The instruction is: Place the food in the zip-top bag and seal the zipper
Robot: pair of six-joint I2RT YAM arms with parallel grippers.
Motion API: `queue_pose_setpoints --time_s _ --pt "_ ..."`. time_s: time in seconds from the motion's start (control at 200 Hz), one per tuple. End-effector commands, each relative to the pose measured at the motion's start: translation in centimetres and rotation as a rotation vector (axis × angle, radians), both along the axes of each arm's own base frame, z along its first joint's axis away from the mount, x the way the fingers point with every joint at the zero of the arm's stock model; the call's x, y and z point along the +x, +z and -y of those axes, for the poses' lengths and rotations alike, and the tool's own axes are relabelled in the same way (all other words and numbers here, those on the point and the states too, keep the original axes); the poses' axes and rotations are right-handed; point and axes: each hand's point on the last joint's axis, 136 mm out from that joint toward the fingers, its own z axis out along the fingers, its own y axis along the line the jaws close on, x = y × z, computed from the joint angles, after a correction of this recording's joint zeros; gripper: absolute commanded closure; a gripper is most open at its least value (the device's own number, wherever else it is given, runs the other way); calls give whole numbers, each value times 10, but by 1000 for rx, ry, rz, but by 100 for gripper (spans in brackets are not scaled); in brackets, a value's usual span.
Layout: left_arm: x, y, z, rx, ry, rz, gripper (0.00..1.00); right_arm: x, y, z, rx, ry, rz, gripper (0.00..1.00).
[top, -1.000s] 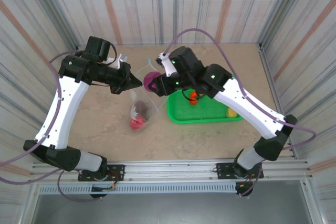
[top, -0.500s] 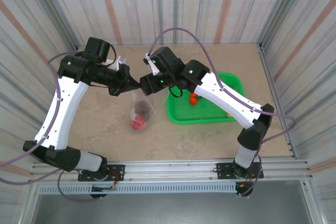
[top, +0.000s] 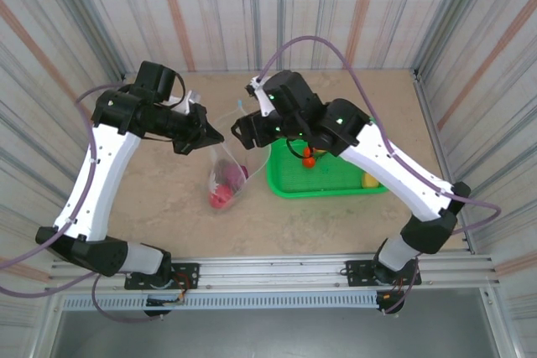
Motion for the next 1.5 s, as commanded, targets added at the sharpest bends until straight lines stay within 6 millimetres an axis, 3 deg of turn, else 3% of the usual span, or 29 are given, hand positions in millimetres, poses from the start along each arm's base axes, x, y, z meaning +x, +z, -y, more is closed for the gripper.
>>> queue_pose_setpoints --time_s 0.0,0.08,0.105,0.276,0.471,0.611,0.726,0.852,1.022,1.122,1.267,1.498 --pt "-1 6 -1 -16 16 45 100 -4 26 28 75 -70 -27 13" --pt "-2 8 4 -16 6 66 100 -6 30 51 115 -134 -57 14" --pt "-4 9 7 -11 -5 75 100 -6 17 57 99 -158 -85 14" --pt "-16 -3 2 49 -5 73 100 -18 -14 115 53 -342 -153 14" --pt "-23 -7 3 2 44 95 100 -45 -69 177 -54 -533 -295 14" --pt "-18 -18 13 -23 20 51 100 -58 -114 189 -203 -508 -399 14" --pt "-5 -14 17 4 16 54 100 -59 -131 194 -277 -464 -417 13" --pt "10 4 30 -22 13 127 100 -57 -147 196 -311 -416 -464 13" --pt "16 -13 39 -24 11 97 100 -40 -152 208 -328 -481 -469 12" --pt "16 -14 44 -4 -40 122 100 -32 -160 212 -336 -520 -476 11" --pt "13 -10 46 16 -96 158 100 -13 -176 233 -372 -629 -517 11" --pt "5 -11 54 -14 -154 209 100 17 -222 278 -439 -856 -582 11"
